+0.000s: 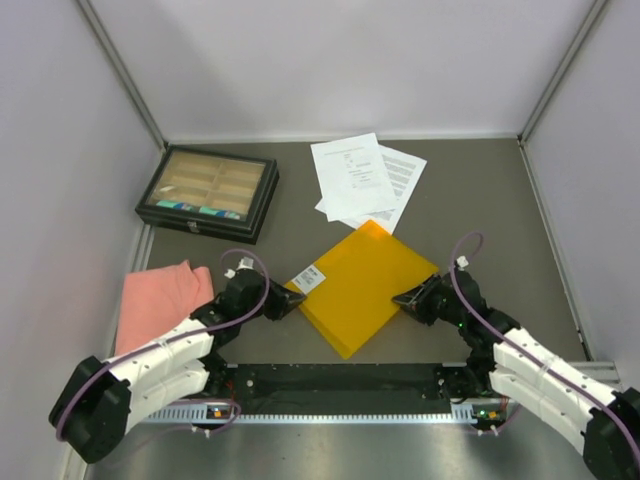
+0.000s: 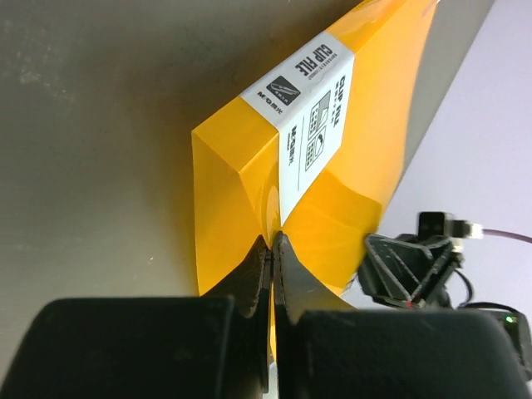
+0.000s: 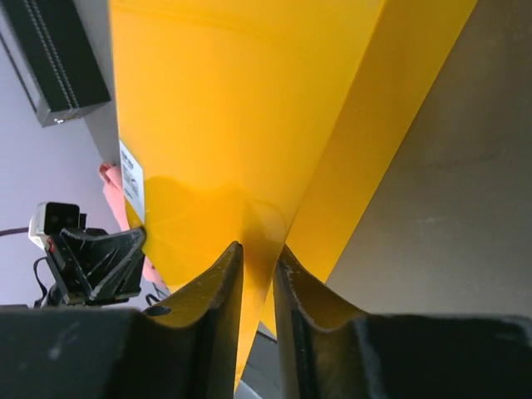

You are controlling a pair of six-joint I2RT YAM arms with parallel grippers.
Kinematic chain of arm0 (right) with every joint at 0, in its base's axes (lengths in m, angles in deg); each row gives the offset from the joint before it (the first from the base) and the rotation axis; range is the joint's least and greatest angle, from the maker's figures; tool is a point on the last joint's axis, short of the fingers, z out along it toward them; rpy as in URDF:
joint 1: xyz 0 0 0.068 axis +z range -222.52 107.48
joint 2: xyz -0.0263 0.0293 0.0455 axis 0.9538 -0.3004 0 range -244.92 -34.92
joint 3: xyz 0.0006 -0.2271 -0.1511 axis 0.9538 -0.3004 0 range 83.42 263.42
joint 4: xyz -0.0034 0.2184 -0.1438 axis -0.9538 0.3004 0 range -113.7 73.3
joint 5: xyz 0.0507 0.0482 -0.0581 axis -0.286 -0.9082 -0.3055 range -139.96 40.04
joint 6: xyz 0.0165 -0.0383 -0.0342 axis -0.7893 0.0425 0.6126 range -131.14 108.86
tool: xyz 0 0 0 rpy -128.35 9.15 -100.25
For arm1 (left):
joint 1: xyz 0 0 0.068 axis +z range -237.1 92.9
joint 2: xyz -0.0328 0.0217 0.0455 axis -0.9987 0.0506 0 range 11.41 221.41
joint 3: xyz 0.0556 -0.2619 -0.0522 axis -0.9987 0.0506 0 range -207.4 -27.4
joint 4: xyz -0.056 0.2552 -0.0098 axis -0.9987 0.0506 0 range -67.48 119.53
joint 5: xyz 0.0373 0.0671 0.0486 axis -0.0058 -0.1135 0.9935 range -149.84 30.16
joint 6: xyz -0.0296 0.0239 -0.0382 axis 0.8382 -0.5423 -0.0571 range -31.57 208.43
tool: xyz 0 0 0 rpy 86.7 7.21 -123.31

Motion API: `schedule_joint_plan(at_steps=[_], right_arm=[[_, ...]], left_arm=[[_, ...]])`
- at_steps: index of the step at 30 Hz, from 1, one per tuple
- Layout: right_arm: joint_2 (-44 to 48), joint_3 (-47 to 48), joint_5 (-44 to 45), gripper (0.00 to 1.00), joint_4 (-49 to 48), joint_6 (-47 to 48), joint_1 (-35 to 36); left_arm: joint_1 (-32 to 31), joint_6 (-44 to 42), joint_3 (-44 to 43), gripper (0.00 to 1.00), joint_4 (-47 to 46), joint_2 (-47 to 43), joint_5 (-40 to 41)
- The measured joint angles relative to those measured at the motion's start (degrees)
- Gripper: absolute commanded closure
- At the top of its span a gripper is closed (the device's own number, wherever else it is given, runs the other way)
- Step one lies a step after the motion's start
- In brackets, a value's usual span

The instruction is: Put the files into the folder

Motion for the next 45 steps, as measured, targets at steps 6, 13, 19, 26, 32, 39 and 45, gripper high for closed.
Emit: schedule_joint_plan(at_steps=[6, 13, 19, 26, 32, 39, 45], right_arm=[[2.1, 0.2, 1.6, 1.00, -0.2, 3.6, 0.0], [1.4, 5.6, 4.1, 1.00, 6.2, 10.3, 0.0], [3.3, 17.4, 9.2, 1.00, 18.8, 19.1, 0.1], [0.1, 35.1, 11.1, 1.00, 34.5, 29.8, 0.1], [-7.9, 51.1, 9.8, 1.00, 44.9, 40.2, 0.1], [-19.7, 63.2, 7.2, 1.00, 52.4, 50.8, 0.1], [-26.0, 63.5, 3.6, 1.00, 52.8, 52.2, 2.2]], left_arm=[[0.0, -3.2, -1.5, 1.00, 1.6, 1.0, -1.2], [0.0, -11.0, -3.7, 0.45, 1.2, 10.5, -10.3], [-0.2, -19.5, -8.2, 0.04, 2.2, 12.7, -20.8], [-0.2, -34.2, -24.2, 0.04, 13.4, 9.1, -23.6], [-0.2, -42.9, -33.8, 0.04, 22.1, 7.2, -18.8], [-0.2, -44.4, -37.1, 0.04, 26.9, 7.3, -12.5], [-0.2, -42.9, -34.1, 0.02, 26.4, 7.2, -9.9]])
